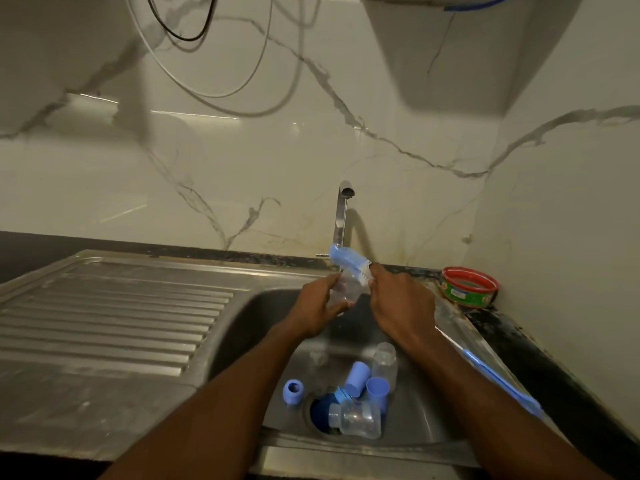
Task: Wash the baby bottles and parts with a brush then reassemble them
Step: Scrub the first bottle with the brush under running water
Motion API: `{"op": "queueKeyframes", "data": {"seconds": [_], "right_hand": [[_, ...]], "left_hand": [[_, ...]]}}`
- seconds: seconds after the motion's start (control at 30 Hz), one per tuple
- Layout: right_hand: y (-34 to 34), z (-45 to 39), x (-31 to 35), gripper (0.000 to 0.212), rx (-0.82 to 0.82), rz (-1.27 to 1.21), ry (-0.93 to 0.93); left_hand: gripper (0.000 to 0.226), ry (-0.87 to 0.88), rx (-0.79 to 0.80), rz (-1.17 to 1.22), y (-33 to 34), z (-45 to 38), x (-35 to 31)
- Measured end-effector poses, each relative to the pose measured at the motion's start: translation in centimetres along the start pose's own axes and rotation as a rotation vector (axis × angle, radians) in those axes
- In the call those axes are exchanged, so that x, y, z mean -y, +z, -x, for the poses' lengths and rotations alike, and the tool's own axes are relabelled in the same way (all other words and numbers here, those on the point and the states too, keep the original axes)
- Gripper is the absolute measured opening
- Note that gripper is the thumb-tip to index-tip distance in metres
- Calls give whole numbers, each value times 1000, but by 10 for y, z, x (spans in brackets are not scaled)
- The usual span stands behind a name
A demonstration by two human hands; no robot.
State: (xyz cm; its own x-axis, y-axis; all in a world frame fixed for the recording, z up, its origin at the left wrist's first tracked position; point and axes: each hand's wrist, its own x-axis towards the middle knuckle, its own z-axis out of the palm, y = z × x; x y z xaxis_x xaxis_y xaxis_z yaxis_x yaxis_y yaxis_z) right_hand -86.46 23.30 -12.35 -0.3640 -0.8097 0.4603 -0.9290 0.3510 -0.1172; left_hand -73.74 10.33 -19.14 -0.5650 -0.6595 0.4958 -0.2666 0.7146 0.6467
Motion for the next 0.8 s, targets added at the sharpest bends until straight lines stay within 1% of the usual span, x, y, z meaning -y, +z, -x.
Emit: {"op": "queueKeyframes", "data": {"seconds": [0.07,0.17,0.27,0.33,0.43,0.47,0.5,0.6,0.67,0.73,0.8], "right_hand": [[0,-2,1,37,-9,7,-7],[1,-2,0,35,-35,21,-18],[4,4,-2,35,11,-18,-9],[3,4,-5,34,28,-49,2],[1,-1,-7,29,35,3,-16],[0,-2,-8,31,47,11,-8],[-2,-3,-8,32,54,0,1],[-1,-2,-11,30,15,-49,-9],[0,3,-10,32,17,-62,-29],[0,6,-8,33,-3,-49,-45],[0,5,-6,34,-35,-37,-49]], "left_hand": [[54,2,-9,-27,-2,0,-2],[49,-49,-111,-55,-8,-1,4],[50,-103,-110,-96,-5,-1,4],[54,-89,-28,-79,-1,0,2],[64,20,169,-118,3,4,-3],[64,31,189,-135,3,5,-5],[63,22,169,-136,3,5,-5],[52,-62,1,-117,0,2,-6],[44,-138,-89,-76,0,-1,-2],[38,-180,-138,-31,1,-3,2],[41,-228,-175,19,5,-3,1]]}}
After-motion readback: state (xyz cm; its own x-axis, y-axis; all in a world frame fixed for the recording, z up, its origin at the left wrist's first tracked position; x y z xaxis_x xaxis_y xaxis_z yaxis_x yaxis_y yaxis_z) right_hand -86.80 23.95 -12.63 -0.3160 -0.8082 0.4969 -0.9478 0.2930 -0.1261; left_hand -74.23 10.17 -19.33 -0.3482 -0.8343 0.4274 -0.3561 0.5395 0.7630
